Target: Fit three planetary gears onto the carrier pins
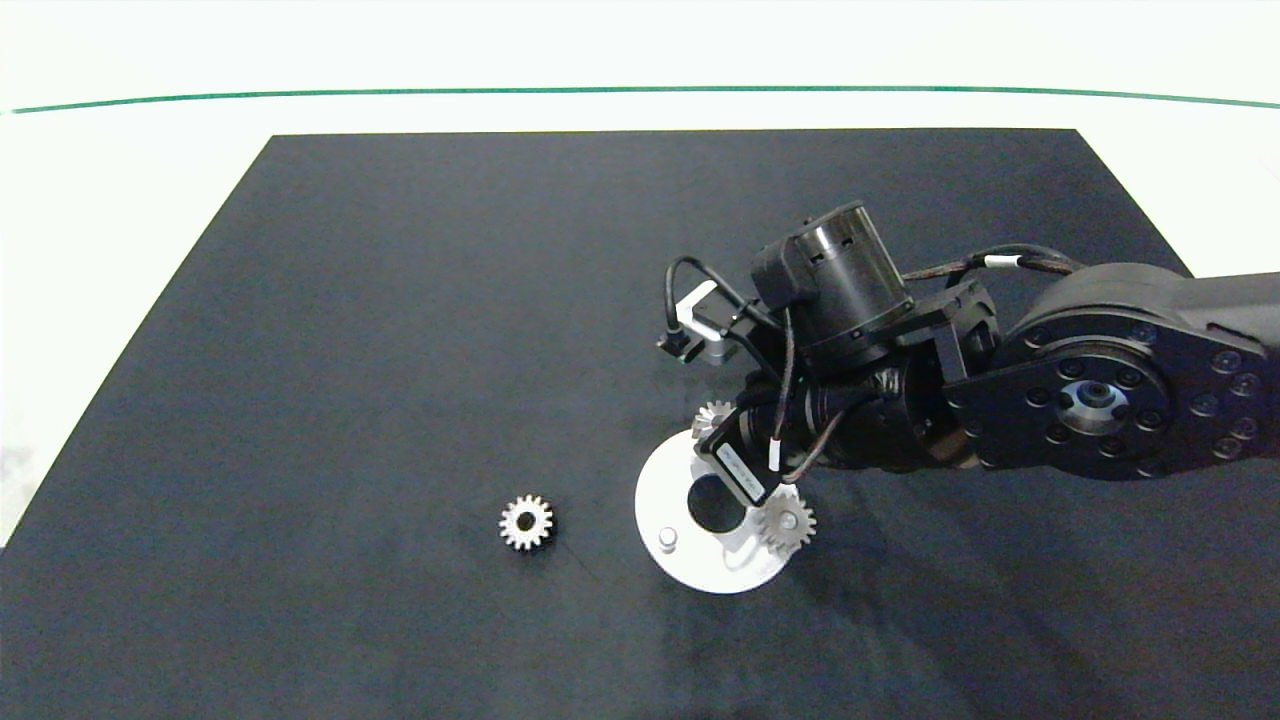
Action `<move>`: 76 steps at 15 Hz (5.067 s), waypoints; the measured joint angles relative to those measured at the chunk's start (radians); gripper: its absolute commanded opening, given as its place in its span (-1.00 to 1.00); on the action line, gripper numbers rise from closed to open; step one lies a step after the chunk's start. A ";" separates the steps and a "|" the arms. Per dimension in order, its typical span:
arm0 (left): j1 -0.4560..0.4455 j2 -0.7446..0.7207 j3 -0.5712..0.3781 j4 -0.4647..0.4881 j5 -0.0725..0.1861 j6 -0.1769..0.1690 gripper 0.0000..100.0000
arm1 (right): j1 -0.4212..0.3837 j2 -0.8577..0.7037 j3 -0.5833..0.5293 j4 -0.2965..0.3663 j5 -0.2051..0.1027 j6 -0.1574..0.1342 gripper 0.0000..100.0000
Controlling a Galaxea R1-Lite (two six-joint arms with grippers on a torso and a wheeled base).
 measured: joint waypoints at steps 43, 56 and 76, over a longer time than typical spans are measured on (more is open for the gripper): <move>-0.106 0.332 0.256 -0.363 -0.001 0.272 1.00 | -0.342 -1.320 0.650 0.187 -0.207 0.034 1.00; -0.422 0.783 0.239 -0.671 0.034 0.274 1.00 | -0.399 -1.416 0.618 0.189 -0.206 -0.010 1.00; -0.496 1.189 0.026 -0.676 0.183 0.290 0.60 | -0.369 -1.429 0.673 0.191 -0.204 -0.009 1.00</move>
